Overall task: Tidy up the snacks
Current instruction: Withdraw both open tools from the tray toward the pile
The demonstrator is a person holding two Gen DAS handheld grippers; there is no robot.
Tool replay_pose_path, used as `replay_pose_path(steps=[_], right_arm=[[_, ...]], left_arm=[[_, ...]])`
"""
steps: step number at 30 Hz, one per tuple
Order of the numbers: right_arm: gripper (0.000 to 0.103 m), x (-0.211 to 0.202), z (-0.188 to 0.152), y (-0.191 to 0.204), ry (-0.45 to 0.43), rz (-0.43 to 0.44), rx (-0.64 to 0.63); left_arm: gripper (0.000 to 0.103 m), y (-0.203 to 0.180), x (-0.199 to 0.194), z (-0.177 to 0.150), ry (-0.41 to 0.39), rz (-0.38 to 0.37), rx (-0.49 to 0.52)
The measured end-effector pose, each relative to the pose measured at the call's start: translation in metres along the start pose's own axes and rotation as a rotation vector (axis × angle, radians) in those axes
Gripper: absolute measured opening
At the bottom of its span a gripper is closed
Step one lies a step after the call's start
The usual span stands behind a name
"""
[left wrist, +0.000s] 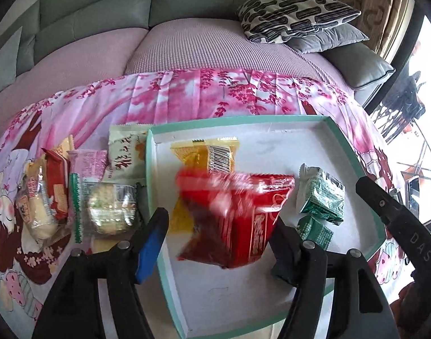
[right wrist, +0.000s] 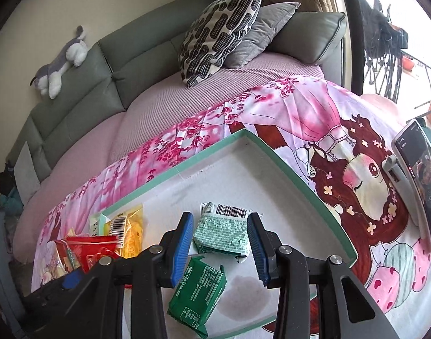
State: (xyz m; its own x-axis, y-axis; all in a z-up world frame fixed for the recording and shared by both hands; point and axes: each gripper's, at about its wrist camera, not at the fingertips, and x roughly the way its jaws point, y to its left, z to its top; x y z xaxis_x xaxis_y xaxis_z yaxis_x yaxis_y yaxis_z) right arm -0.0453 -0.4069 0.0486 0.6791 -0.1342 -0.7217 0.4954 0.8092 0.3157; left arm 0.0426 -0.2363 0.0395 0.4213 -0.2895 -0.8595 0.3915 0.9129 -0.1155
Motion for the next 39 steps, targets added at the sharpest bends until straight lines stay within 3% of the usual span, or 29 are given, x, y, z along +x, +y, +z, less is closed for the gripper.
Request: replay_pose_path(steps=[8, 10, 11, 12, 14, 17, 24, 32, 39], right_arm=[[0.044, 0.003, -0.002, 0.007, 0.013, -0.017, -0.038], [0.057, 0.004, -0.003, 0.011, 0.015, -0.029, -0.067], [0.072, 0.004, -0.004, 0.014, 0.011, -0.047, -0.084], [0.079, 0.005, -0.004, 0.015, 0.006, -0.058, -0.095], [0.083, 0.005, -0.005, 0.018, 0.004, -0.071, -0.116], [0.103, 0.008, -0.007, 0.020, 0.010, -0.072, -0.126], [0.103, 0.012, -0.010, 0.030, -0.014, -0.088, -0.164], [0.103, 0.005, -0.012, 0.035, -0.080, -0.020, -0.119], [0.103, 0.005, -0.018, 0.053, -0.112, -0.023, -0.165]], left_arm=[[0.074, 0.019, -0.005, 0.004, -0.003, 0.017, -0.053], [0.093, 0.024, -0.007, 0.004, -0.015, 0.027, -0.069], [0.095, 0.026, -0.008, 0.005, -0.023, 0.035, -0.075], [0.096, 0.028, -0.010, 0.005, -0.038, 0.049, -0.082], [0.098, 0.033, -0.012, 0.006, -0.053, 0.078, -0.092], [0.103, 0.044, -0.014, 0.006, -0.072, 0.107, -0.118], [0.103, 0.069, -0.022, 0.008, -0.110, 0.101, -0.200], [0.103, 0.104, -0.039, 0.010, -0.135, 0.104, -0.275], [0.103, 0.154, -0.058, 0.007, -0.216, 0.186, -0.349]])
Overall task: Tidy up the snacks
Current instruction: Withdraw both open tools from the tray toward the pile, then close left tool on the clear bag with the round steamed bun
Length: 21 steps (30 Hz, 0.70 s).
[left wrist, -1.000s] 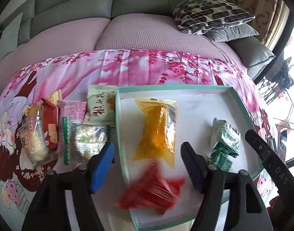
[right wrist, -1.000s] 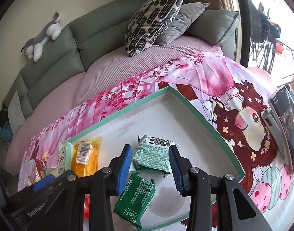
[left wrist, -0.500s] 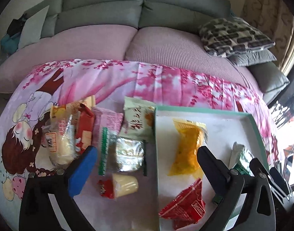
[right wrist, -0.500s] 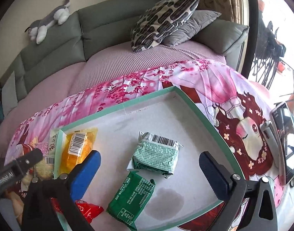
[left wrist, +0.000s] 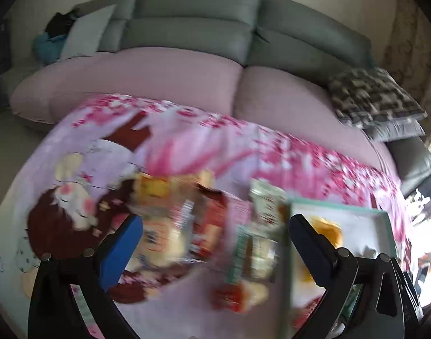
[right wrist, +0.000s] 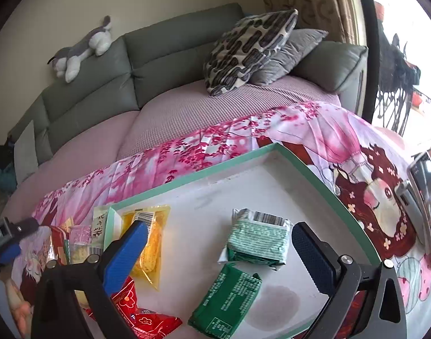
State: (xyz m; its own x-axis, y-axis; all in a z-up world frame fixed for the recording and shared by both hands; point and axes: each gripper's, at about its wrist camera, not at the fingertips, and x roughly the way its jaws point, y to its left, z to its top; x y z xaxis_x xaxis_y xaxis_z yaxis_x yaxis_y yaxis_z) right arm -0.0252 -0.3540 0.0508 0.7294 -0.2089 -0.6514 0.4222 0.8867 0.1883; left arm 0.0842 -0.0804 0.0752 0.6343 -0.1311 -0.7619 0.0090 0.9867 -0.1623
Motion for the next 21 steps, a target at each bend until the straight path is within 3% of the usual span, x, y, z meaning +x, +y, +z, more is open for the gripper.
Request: replay_pose_path(steps=[5, 9, 21], right_arm=[[0.103, -0.009, 0.003, 0.019, -0.043, 0.043, -0.033], [0.103, -0.021, 0.007, 0.041, -0.083, 0.118, -0.047], [0.103, -0.018, -0.003, 0.099, -0.019, 0.189, -0.090]], left_arm=[[0.103, 0.040, 0.002, 0.006, -0.007, 0.020, -0.088], [0.103, 0.061, 0.006, 0.007, 0.011, -0.006, -0.135], [0.103, 0.083, 0.022, 0.006, 0.083, -0.082, -0.185]])
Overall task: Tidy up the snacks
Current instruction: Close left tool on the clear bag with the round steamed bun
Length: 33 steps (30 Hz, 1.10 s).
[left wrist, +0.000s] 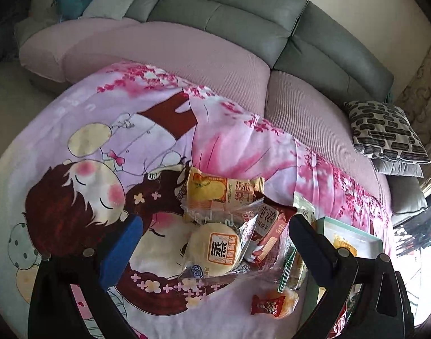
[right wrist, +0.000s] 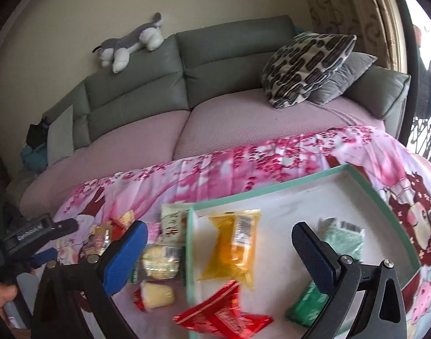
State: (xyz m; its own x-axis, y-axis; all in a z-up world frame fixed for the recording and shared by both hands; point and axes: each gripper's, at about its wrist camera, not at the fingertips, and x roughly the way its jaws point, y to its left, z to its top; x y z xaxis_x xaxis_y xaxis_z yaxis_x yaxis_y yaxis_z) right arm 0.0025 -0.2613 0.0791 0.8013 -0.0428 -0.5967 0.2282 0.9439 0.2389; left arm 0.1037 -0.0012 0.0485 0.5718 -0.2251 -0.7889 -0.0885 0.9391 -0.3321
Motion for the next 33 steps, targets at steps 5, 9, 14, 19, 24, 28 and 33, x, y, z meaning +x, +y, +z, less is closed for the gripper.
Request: replay_pose_path(steps=[5, 9, 14, 19, 24, 28, 33], right_arm=[[0.103, 0.023, -0.001, 0.027, 0.114, 0.070, -0.002], [0.103, 0.035, -0.008, 0.052, 0.156, 0.102, -0.062], [0.103, 0.048, -0.023, 0.062, 0.228, 0.121, -0.102], [0.092, 0.055, -0.032, 0.055, 0.290, 0.145, -0.065], [0.080, 0.055, -0.037, 0.056, 0.306, 0.168, -0.074], [0.066, 0.056, -0.043, 0.061, 0.336, 0.194, -0.096], [0.059, 0.062, -0.050, 0.066, 0.372, 0.193, -0.122]], left_arm=[[0.103, 0.004, 0.015, -0.002, 0.081, -0.014, -0.008], [0.103, 0.010, 0.028, -0.003, 0.144, -0.031, -0.044], [0.103, 0.016, 0.037, -0.007, 0.182, -0.042, -0.078], [0.102, 0.011, 0.046, -0.010, 0.214, -0.037, -0.067], [0.102, 0.001, 0.053, -0.013, 0.234, -0.023, -0.022], [0.089, -0.002, 0.060, -0.017, 0.257, -0.006, -0.001], [0.076, -0.005, 0.063, -0.018, 0.258, -0.018, 0.004]])
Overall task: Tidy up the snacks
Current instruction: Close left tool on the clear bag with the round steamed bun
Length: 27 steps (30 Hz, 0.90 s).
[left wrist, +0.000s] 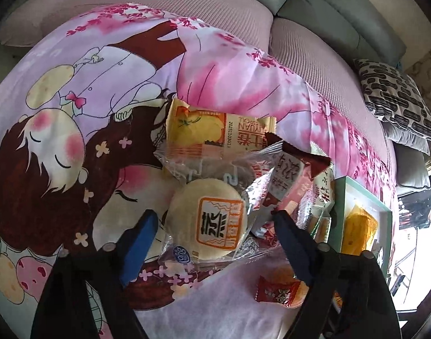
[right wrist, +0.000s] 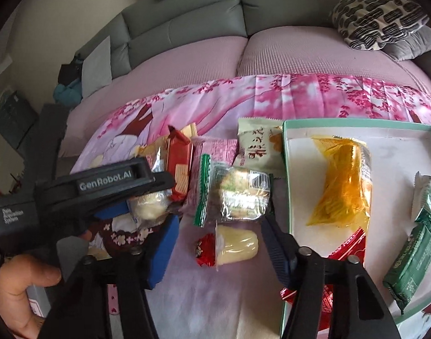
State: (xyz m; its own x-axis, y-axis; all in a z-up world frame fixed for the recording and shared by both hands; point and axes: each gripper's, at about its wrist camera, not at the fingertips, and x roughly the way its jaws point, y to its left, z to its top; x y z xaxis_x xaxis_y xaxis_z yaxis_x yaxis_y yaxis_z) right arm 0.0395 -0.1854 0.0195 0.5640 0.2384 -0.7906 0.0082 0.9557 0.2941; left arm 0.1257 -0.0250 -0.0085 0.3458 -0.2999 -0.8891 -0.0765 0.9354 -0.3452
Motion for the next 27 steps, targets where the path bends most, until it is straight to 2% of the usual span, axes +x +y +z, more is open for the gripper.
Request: replay_pose_path(steps=[3, 4, 7, 11, 20, 27], right_arm=[[0.055, 0.007, -0.003, 0.000, 0.038, -0.009, -0.014], [0.050, 0.009, -0.004, 0.001, 0.045, -0.016, -0.022], [0.047, 0.011, -0.006, 0.002, 0.059, -0.014, -0.038], [0.043, 0.012, -0.007, -0.001, 0.067, -0.024, -0.039], [0.042, 0.009, -0.004, -0.011, 0.063, -0.055, -0.016], [0.042, 0.018, -0.010, 0.003, 0.102, -0.068, -0.082]], left_arm=[[0.073, -0.001, -0.001, -0.001, -0.011, 0.002, -0.005], [0.072, 0.001, -0.002, -0.001, -0.013, -0.005, -0.023], [0.056, 0.008, -0.006, -0.002, -0.028, -0.003, -0.056], [0.055, 0.015, -0.009, -0.003, -0.035, 0.010, -0.075], [0.054, 0.016, -0.022, -0.006, -0.063, 0.017, -0.082], [0.054, 0.014, -0.031, -0.009, -0.085, 0.001, -0.064]])
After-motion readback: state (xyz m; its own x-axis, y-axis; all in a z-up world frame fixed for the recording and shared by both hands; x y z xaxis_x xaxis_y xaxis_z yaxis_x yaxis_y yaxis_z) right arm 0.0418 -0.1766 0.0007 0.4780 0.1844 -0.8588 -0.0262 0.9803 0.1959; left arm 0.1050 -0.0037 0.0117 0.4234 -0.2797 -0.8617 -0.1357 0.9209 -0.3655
